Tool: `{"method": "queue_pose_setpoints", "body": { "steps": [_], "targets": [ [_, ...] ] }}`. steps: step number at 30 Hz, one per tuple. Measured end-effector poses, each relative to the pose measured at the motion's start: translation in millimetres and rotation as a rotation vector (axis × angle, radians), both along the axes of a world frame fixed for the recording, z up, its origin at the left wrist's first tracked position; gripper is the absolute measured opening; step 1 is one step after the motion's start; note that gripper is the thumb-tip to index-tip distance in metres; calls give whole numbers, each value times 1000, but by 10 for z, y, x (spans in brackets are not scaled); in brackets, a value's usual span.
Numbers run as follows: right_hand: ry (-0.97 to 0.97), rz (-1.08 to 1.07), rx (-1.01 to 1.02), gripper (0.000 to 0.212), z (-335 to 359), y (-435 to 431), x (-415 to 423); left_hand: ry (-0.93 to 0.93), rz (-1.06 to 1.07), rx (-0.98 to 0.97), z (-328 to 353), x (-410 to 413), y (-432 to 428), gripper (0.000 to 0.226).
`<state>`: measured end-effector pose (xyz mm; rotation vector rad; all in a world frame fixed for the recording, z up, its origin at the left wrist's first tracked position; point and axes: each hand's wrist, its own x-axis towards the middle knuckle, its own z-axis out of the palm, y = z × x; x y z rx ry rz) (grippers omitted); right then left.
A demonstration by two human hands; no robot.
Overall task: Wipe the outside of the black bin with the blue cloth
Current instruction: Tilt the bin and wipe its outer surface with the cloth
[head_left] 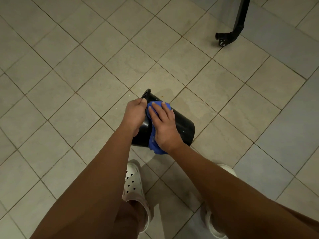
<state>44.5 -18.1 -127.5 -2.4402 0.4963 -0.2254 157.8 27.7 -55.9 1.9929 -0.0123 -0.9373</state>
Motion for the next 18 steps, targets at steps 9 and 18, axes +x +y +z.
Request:
{"method": "queue_pose_setpoints", "body": {
  "steps": [9, 18],
  "targets": [
    [9, -262, 175, 46, 57, -106, -59, -13, -23, -23, 53, -73, -59, 29],
    [11, -37, 30, 61, 61, -50, 73, 1, -11, -28, 51, -57, -52, 34]
  ]
}}
